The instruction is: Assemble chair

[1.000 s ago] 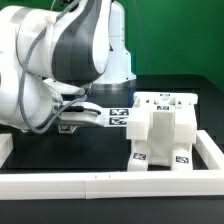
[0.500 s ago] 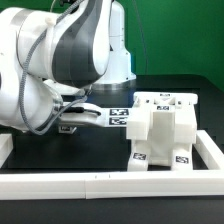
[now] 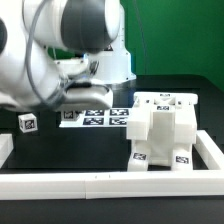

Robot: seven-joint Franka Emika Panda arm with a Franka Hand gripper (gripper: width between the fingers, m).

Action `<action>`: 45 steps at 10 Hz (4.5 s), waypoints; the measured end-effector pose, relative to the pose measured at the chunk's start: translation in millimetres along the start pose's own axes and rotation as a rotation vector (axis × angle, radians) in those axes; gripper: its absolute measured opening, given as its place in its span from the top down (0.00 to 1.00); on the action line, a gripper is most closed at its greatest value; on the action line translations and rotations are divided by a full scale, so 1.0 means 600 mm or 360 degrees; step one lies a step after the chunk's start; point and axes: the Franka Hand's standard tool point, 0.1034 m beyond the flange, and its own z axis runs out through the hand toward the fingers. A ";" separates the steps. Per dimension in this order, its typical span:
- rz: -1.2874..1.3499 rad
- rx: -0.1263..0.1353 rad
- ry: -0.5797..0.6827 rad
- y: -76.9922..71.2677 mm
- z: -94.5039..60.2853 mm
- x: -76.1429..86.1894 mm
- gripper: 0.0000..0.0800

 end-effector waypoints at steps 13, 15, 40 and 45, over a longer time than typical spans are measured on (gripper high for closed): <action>-0.0162 -0.0132 0.1464 -0.185 -0.172 -0.027 0.64; -0.0160 -0.0140 0.1650 -0.215 -0.146 -0.035 0.64; -0.0290 -0.0170 0.2010 -0.364 -0.109 0.028 0.64; -0.0326 -0.0178 0.2104 -0.371 -0.108 0.032 0.64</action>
Offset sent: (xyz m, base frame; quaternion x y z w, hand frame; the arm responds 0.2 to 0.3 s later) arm 0.0000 0.0000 0.0000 0.0000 0.1938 0.0000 0.9810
